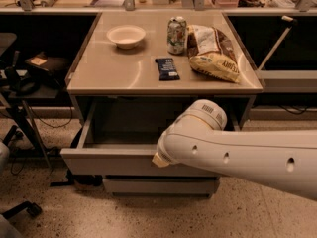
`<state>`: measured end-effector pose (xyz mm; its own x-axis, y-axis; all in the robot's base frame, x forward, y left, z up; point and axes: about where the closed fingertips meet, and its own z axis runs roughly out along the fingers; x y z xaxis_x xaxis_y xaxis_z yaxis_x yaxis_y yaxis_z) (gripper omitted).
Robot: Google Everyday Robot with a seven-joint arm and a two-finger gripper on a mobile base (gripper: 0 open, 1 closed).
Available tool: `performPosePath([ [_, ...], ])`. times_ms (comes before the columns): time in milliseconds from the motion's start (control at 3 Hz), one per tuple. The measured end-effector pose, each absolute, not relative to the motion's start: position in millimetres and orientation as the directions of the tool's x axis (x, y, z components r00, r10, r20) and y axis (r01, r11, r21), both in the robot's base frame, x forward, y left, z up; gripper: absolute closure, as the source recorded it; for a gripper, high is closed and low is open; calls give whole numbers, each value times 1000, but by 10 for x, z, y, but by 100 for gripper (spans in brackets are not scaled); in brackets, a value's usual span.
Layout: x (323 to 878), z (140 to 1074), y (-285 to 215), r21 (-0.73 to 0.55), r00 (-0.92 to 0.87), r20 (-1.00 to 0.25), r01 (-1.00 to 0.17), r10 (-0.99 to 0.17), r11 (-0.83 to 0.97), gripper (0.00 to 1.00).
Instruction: Open top drawer
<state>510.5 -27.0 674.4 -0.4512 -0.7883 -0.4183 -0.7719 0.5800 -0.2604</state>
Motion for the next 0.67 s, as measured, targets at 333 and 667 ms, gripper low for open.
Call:
performPosePath([
  [333,5094,6752,-271,-260,-451,-418,-772,-788,580,100],
  [667,5008,6755,-291,-264,-458,-416,-766,-786,586,100],
])
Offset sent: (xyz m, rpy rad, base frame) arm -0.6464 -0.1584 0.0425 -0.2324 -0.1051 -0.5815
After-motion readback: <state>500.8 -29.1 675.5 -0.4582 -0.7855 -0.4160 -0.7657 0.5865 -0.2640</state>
